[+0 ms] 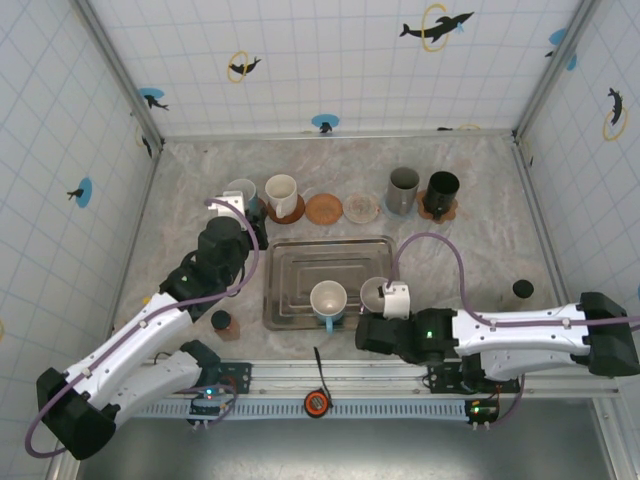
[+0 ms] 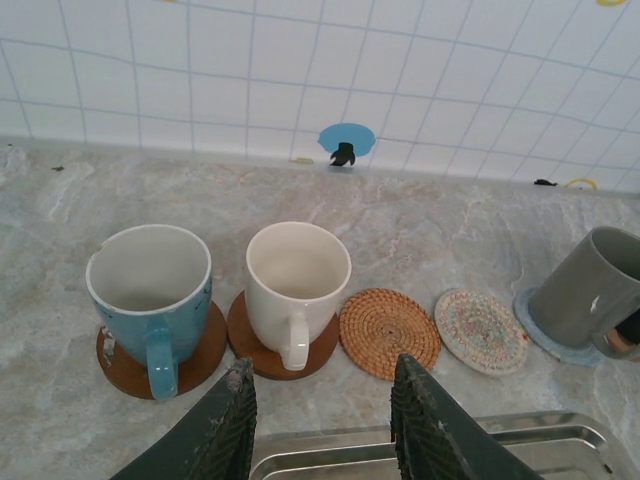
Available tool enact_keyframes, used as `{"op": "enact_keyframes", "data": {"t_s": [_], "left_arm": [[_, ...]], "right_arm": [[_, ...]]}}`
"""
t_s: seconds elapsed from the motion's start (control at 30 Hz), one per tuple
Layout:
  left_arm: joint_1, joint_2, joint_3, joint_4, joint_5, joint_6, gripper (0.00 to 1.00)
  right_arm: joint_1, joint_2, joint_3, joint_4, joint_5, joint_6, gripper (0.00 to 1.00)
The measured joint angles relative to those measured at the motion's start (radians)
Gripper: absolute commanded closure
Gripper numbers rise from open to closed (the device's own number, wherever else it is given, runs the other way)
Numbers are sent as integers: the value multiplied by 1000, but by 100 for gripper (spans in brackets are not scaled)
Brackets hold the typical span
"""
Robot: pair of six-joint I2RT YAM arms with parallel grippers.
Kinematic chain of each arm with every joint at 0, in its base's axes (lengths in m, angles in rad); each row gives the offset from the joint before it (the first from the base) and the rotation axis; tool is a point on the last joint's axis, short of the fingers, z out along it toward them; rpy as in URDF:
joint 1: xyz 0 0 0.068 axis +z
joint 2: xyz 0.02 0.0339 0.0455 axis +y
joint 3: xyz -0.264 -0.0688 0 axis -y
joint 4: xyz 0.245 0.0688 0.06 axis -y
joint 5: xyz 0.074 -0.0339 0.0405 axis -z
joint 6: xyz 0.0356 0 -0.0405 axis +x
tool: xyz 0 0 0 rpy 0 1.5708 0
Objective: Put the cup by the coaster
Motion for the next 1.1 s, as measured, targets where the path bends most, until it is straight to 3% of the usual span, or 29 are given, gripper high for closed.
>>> {"op": "enact_keyframes", "data": {"t_s": [0.47, 1.1], "left_arm": [[0, 46, 0, 0, 0, 0, 62], [0, 54, 0, 19, 0, 1, 61]], "right_arm": [[-42, 25, -35, 69, -38, 0, 46], [-115, 84, -38, 101, -91, -65, 60]]}}
